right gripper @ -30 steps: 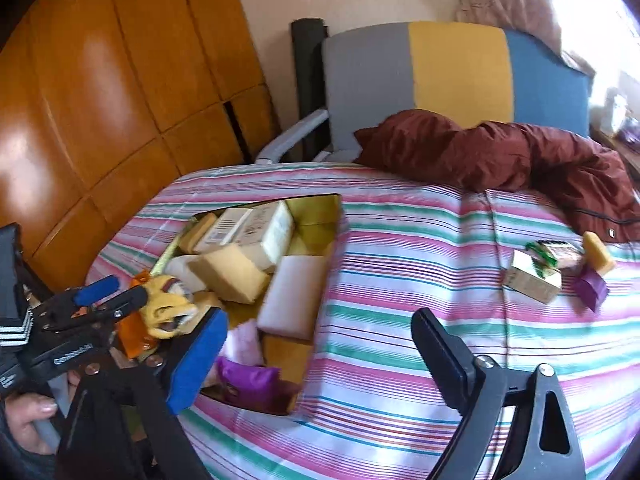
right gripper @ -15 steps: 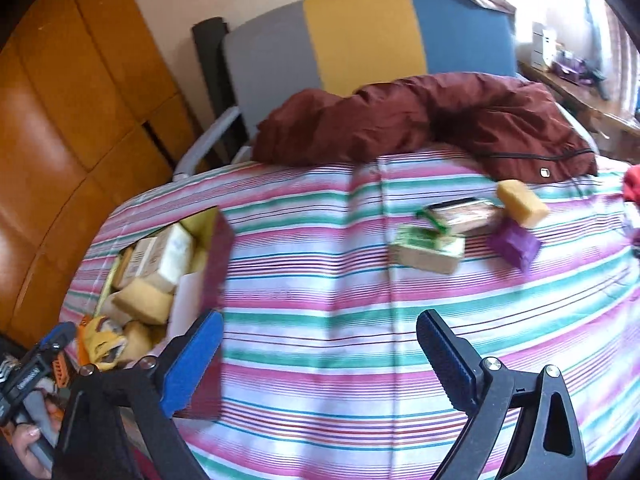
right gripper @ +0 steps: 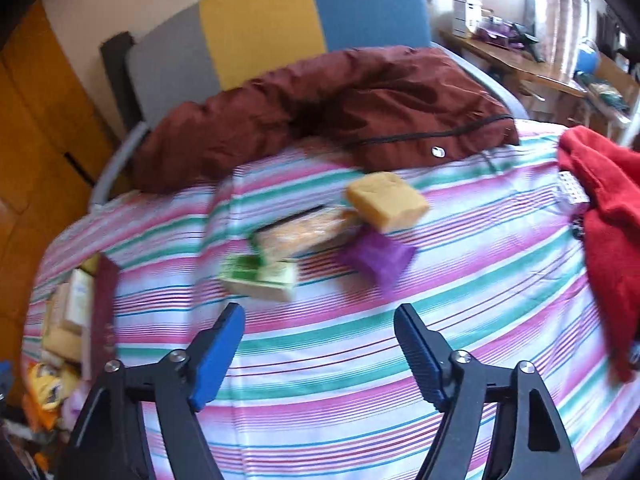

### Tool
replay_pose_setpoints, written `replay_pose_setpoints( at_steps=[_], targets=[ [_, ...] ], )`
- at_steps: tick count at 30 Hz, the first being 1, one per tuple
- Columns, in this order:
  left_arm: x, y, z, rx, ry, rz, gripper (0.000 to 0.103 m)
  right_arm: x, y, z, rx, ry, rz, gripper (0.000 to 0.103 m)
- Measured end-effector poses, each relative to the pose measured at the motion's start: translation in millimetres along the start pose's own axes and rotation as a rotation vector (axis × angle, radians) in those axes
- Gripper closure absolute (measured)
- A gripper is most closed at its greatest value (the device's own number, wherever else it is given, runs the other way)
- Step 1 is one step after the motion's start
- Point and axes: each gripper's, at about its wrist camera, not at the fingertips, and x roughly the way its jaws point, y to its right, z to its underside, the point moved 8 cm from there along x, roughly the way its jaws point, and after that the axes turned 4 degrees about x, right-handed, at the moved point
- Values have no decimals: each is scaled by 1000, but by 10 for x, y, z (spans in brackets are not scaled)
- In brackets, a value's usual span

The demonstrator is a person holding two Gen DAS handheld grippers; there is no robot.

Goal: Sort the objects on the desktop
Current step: 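Move both grippers back toward the green box and second purple packet, then grasp the second purple packet with the right gripper while the left gripper grasps the green-and-white box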

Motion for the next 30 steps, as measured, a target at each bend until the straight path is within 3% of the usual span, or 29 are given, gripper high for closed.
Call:
replay_pose_setpoints(
  at_steps=[9, 18, 23, 25, 27, 30],
  targets=[
    [262, 615, -12, 113, -61, 99, 25, 458, 292, -128, -28, -78, 99, 29],
    [462, 1058, 2, 185, -117, 173, 25, 839, 334, -295, -155, -54, 162, 23],
    [614, 1306, -35, 209, -159, 226, 25, 960, 271, -315, -232, -47, 148, 23],
    [696, 1426, -71, 221, -175, 245, 25, 1012, 253, -302, -249, -68, 151, 28],
    [768, 1531, -97, 231, -191, 257, 25, 1050, 224, -278, -281, -87, 157, 44],
    [903, 1720, -149, 248, -215, 281, 25, 1031, 184, -276, -301, -105, 153, 50]
  ],
)
